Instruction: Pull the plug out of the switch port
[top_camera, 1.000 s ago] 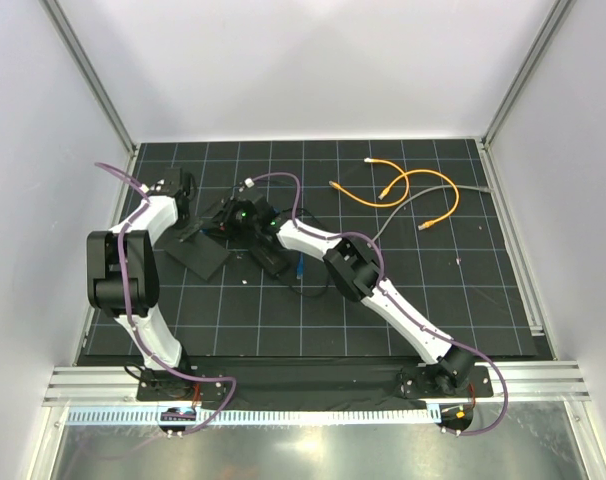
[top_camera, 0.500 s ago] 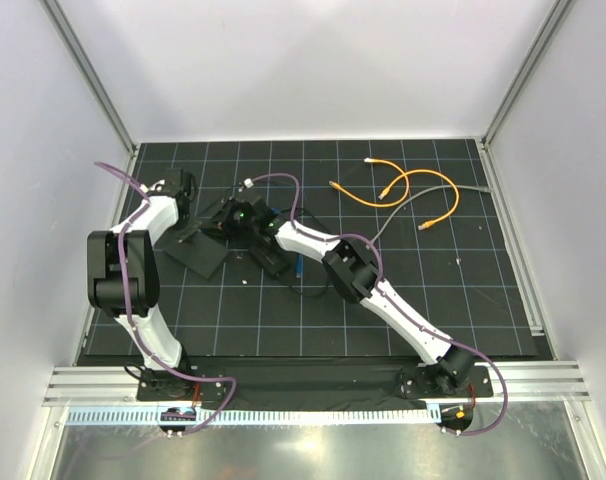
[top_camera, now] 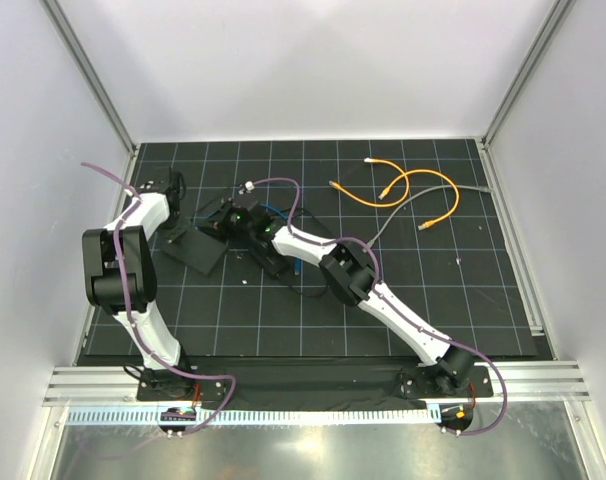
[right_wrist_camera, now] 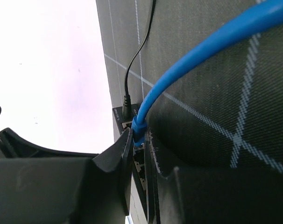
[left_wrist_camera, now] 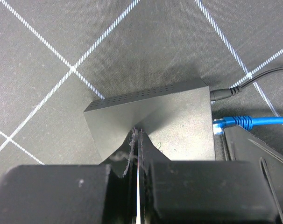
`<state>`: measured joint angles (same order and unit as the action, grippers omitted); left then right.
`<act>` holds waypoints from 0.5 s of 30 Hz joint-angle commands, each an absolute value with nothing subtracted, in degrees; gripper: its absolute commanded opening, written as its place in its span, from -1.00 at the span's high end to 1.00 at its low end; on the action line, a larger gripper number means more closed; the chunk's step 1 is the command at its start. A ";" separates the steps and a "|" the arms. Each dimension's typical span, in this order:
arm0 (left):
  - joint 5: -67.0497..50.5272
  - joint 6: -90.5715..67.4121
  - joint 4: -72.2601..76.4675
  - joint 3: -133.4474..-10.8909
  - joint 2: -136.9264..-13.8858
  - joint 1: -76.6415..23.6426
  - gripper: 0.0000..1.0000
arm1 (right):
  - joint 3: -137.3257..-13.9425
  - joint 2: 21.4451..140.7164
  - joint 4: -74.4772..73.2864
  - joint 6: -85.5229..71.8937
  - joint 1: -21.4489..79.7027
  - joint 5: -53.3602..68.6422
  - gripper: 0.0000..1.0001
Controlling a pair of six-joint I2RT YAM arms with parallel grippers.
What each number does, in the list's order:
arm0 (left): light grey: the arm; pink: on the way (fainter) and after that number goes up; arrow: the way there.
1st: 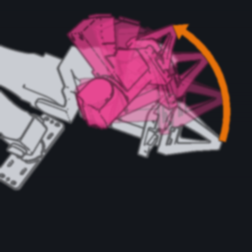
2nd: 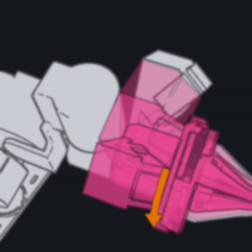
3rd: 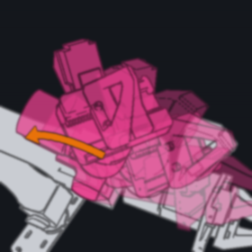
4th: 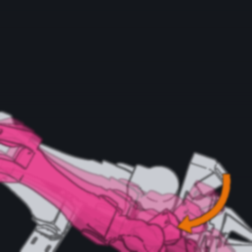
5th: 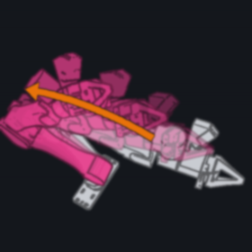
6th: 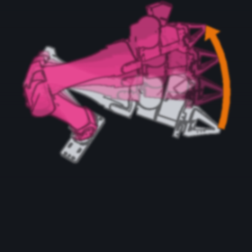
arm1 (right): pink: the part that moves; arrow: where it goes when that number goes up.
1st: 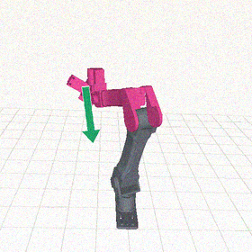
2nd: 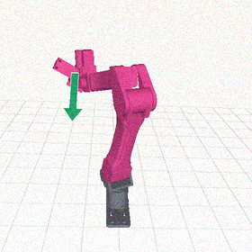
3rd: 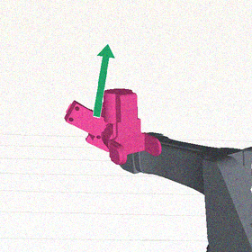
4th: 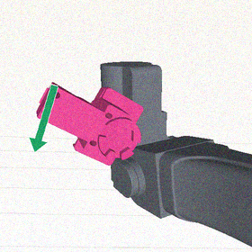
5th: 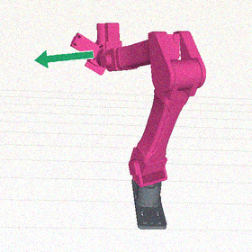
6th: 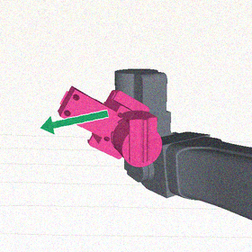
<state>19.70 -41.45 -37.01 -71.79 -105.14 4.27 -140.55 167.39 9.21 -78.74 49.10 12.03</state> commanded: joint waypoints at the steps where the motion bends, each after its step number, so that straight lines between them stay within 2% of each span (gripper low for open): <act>1: 16.53 -40.60 -42.19 -67.41 -111.53 5.71 1.00 | -140.53 167.08 10.20 -76.03 49.13 2.29 0.98; 10: 18.28 -40.96 -42.10 -67.32 -111.27 5.71 1.00 | -143.52 165.32 -1.30 -67.34 50.36 -7.28 0.98; 15: 18.28 -40.52 -42.80 -67.50 -111.36 5.71 1.00 | -143.62 165.15 -0.35 -66.27 50.36 -9.05 0.98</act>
<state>19.53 -41.30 -36.10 -71.85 -105.27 4.64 -143.15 167.22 5.32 -71.35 51.55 0.19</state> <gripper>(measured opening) 0.009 0.194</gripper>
